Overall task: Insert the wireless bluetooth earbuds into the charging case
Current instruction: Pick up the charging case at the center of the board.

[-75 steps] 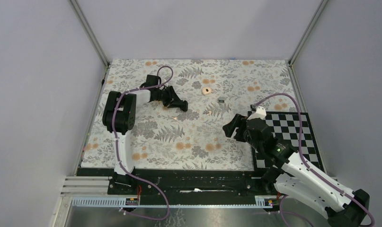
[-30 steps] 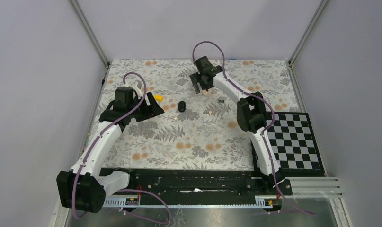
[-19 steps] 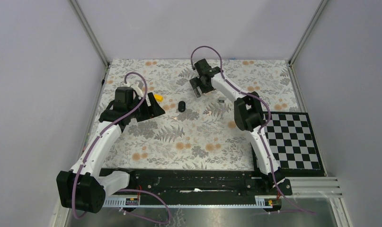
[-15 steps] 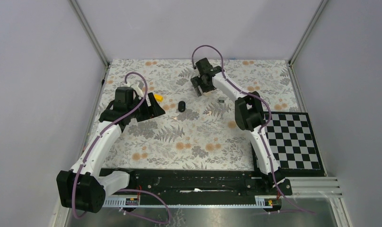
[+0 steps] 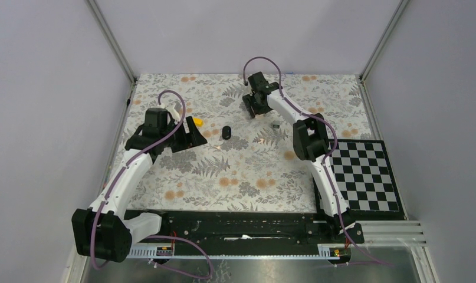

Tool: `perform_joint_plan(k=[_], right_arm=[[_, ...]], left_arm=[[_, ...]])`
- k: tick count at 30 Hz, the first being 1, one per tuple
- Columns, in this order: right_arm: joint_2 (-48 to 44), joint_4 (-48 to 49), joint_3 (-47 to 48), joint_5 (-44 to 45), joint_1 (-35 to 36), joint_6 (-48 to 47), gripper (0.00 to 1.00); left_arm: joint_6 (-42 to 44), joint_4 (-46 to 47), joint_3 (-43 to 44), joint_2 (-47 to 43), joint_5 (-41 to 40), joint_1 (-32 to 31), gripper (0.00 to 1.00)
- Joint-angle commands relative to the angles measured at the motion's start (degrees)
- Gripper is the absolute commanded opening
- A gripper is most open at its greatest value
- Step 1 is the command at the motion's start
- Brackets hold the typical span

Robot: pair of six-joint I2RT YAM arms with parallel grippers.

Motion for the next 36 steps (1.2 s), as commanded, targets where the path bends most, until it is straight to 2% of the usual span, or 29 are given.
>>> perform_joint_plan(k=[1, 3, 8, 10, 15, 21, 25, 28, 31, 33, 36], right_arm=[[1.8, 0.0, 3.3, -1.1, 0.0, -0.2, 0.67], [2.2, 0.0, 4.0, -1.3, 0.0, -0.1, 0.6], [1.5, -0.1, 3.8, -2.6, 0.0, 0.3, 0.58], [0.8, -0.1, 3.1, -2.9, 0.0, 0.5, 0.52], [-4.4, 2.0, -3.1, -5.4, 0.1, 1.5, 0.54], [-21.1, 15.7, -25.8, -7.9, 1.8, 2.2, 0.53], [-36.4, 24.1, -44.1, -8.6, 4.3, 2.0, 0.53], [-46.7, 30.1, -57.3, -10.2, 7.8, 1.9, 0.54], [-56.6, 38.5, -72.0, -11.1, 12.8, 2.4, 0.55], [-62.4, 43.5, -78.8, -11.0, 16.0, 3.2, 0.55], [-70.4, 48.3, -86.9, -11.5, 19.2, 5.4, 0.54]], left_arm=[[1.8, 0.2, 2.4, 1.6, 3.4, 0.0, 0.78], [1.9, 0.0, 2.6, 2.2, 3.8, 0.0, 0.78], [3.7, -1.1, 3.2, 3.2, 3.6, 0.0, 0.78], [5.2, -3.0, 4.7, 4.6, 3.1, 0.0, 0.78], [4.8, -4.8, 7.1, 6.1, -1.7, 0.0, 0.79], [3.5, -6.3, 9.2, 7.4, -4.3, 0.0, 0.82], [2.6, -5.4, 9.1, 7.3, -5.5, 0.1, 0.86], [-0.9, -3.9, 8.7, 7.1, -6.0, 0.1, 0.99], [-3.0, -0.4, 6.7, 7.3, -6.4, 0.0, 0.99], [-3.7, 0.3, 7.1, 8.8, -2.3, 0.0, 0.99], [-4.4, 3.1, 7.3, 11.6, 12.3, -0.6, 0.99]])
